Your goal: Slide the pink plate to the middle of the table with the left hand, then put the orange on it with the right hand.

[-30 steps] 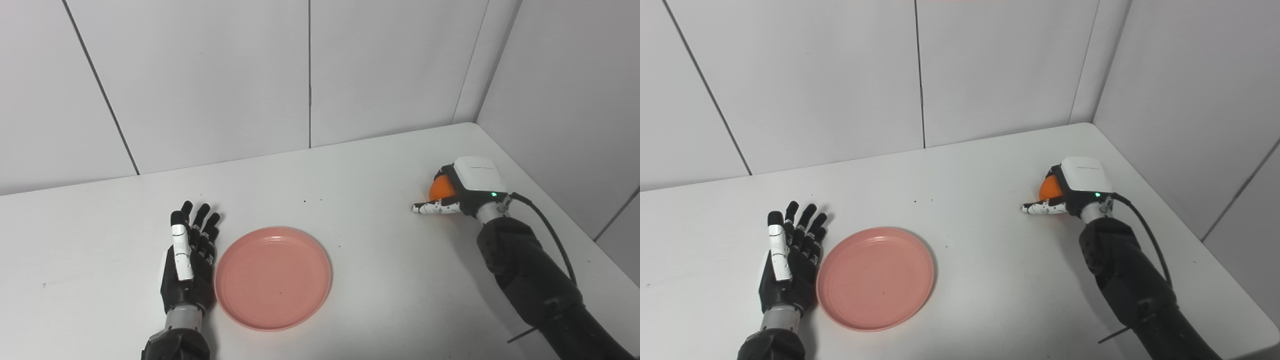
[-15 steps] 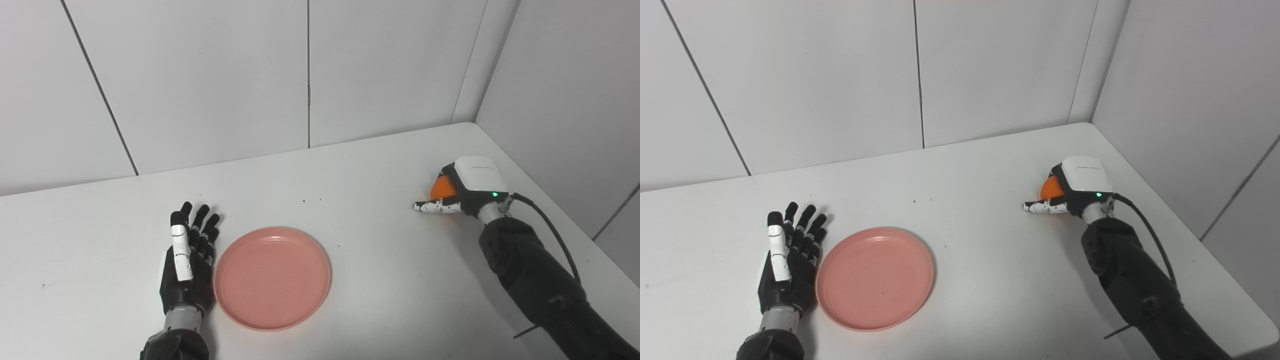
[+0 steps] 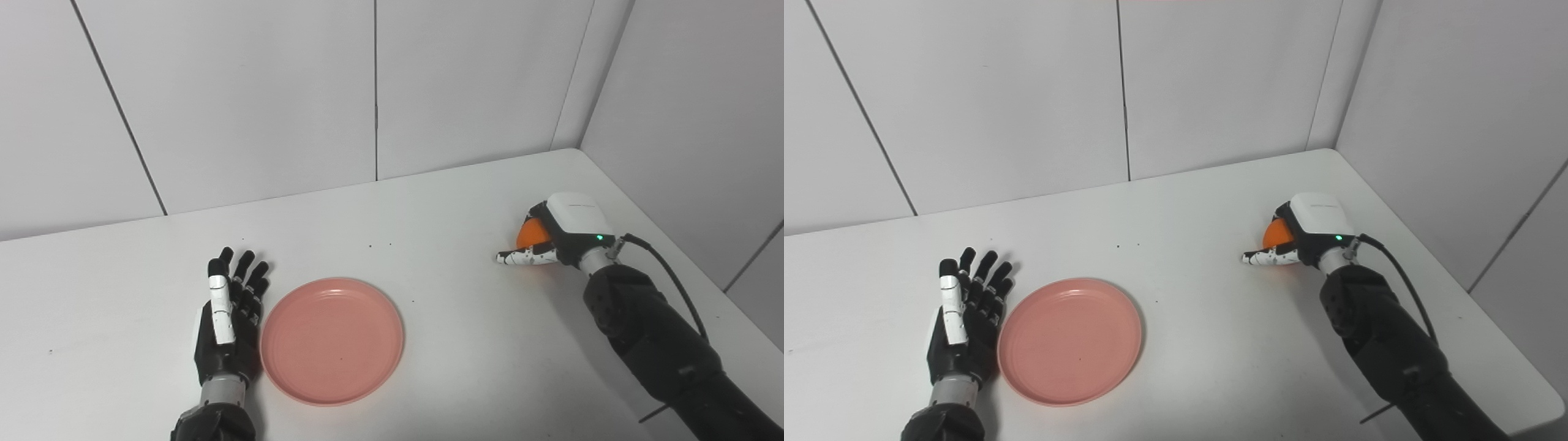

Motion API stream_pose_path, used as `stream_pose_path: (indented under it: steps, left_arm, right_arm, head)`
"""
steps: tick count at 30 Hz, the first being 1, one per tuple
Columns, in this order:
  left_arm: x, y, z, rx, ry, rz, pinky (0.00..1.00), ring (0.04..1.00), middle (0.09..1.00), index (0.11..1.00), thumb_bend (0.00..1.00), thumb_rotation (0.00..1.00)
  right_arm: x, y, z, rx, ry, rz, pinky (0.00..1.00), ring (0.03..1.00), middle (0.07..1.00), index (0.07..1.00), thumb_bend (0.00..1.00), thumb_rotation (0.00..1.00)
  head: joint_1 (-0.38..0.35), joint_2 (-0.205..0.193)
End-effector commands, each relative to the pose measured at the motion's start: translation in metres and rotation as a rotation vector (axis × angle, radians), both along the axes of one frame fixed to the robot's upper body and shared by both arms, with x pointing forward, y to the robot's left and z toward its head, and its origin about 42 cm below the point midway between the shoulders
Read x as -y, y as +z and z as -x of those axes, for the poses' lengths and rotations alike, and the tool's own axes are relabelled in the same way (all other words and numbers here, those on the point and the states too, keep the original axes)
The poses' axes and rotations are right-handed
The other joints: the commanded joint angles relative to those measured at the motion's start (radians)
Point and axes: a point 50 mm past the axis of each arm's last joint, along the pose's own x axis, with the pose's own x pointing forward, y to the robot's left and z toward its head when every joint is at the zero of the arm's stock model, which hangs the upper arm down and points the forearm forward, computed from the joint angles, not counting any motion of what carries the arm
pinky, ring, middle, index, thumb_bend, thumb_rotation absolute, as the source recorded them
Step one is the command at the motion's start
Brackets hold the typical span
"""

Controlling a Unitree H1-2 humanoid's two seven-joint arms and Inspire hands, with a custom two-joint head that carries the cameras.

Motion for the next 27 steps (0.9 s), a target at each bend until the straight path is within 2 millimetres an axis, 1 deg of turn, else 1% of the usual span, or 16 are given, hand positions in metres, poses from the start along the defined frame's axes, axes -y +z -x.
stream_pose_path:
  steps: [1,3,4,5,6,7,9,11,13,14,17,18,21,22,24,27]
  left_arm:
    - [0.015,-0.029,0.019,-0.171,-0.003,0.011,0.95,0.898,0.941,0.997,0.76,0.87]
    - [0.018,-0.028,0.019,-0.174,-0.003,0.015,0.95,0.898,0.940,0.997,0.76,0.87]
    - [0.021,-0.028,0.020,-0.176,-0.003,0.017,0.95,0.898,0.939,0.997,0.76,0.87]
    - [0.022,-0.027,0.021,-0.176,-0.003,0.019,0.95,0.897,0.939,0.996,0.76,0.87]
    - [0.025,-0.027,0.021,-0.176,-0.002,0.019,0.94,0.895,0.936,0.994,0.76,0.87]
    - [0.026,-0.027,0.022,-0.176,-0.001,0.019,0.94,0.894,0.935,0.994,0.76,0.87]
    - [0.032,-0.026,0.024,-0.175,0.001,0.014,0.92,0.887,0.930,0.986,0.75,0.87]
    - [0.037,-0.025,0.025,-0.178,0.003,0.017,0.90,0.884,0.926,0.976,0.74,0.87]
    - [0.042,-0.024,0.027,-0.180,0.004,0.016,0.92,0.890,0.923,0.976,0.74,0.87]
    - [0.044,-0.024,0.027,-0.181,0.004,0.014,0.92,0.893,0.920,0.977,0.74,0.88]
    - [0.051,-0.024,0.029,-0.180,0.003,0.008,0.91,0.899,0.919,0.985,0.74,0.89]
    - [0.052,-0.025,0.029,-0.181,0.004,0.007,0.90,0.897,0.916,0.985,0.74,0.89]
    - [0.060,-0.025,0.031,-0.187,0.006,0.010,0.89,0.894,0.910,0.979,0.76,0.88]
    - [0.061,-0.025,0.031,-0.187,0.006,0.011,0.90,0.890,0.903,0.981,0.76,0.87]
    - [0.067,-0.026,0.032,-0.187,0.004,0.008,0.89,0.884,0.903,0.988,0.76,0.87]
    - [0.072,-0.026,0.033,-0.184,0.007,-0.011,0.88,0.874,0.903,0.988,0.76,0.88]
  right_arm:
    - [0.000,0.042,-0.006,0.094,0.046,0.037,0.12,0.174,0.240,0.283,0.53,0.44]
    - [-0.007,0.051,-0.004,0.111,0.075,0.042,0.12,0.177,0.242,0.283,0.53,0.43]
    - [-0.010,0.056,-0.003,0.114,0.085,0.041,0.12,0.179,0.244,0.284,0.53,0.43]
    - [-0.014,0.061,-0.002,0.117,0.097,0.038,0.12,0.182,0.249,0.287,0.53,0.44]
    - [-0.017,0.065,0.000,0.121,0.106,0.037,0.12,0.180,0.249,0.287,0.53,0.44]
    - [-0.018,0.068,0.001,0.123,0.112,0.036,0.12,0.180,0.249,0.287,0.53,0.45]
    - [-0.029,0.078,0.007,0.158,0.158,0.027,0.12,0.175,0.247,0.301,0.54,0.45]
    - [-0.038,0.083,0.012,0.191,0.204,0.019,0.11,0.174,0.249,0.328,0.53,0.44]
    - [-0.043,0.085,0.015,0.209,0.237,0.013,0.12,0.178,0.252,0.329,0.53,0.44]
    - [-0.045,0.086,0.017,0.214,0.248,0.011,0.13,0.185,0.262,0.342,0.53,0.45]
    - [-0.054,0.091,0.023,0.233,0.305,0.012,0.13,0.193,0.273,0.370,0.53,0.46]
    - [-0.057,0.093,0.024,0.239,0.318,0.013,0.13,0.187,0.267,0.351,0.53,0.47]
    - [-0.065,0.098,0.031,0.255,0.360,0.006,0.12,0.174,0.250,0.315,0.54,0.46]
    - [-0.068,0.100,0.033,0.260,0.374,0.003,0.11,0.167,0.241,0.290,0.55,0.44]
    - [-0.073,0.104,0.037,0.273,0.413,-0.009,0.10,0.156,0.233,0.280,0.54,0.41]
    - [-0.081,0.108,0.045,0.286,0.465,-0.038,0.10,0.159,0.239,0.283,0.54,0.42]
  head:
    - [0.011,0.002]
    - [0.025,0.005]
    - [0.049,0.009]
    - [0.049,0.009]
    - [0.079,0.015]
    - [0.079,0.015]
    - [0.123,0.021]
    - [0.152,0.023]
    - [0.177,0.024]
    - [0.181,0.024]
    - [0.227,0.029]
    - [0.227,0.029]
    - [0.270,0.032]
    - [0.270,0.032]
    - [0.298,0.034]
    - [0.326,0.037]
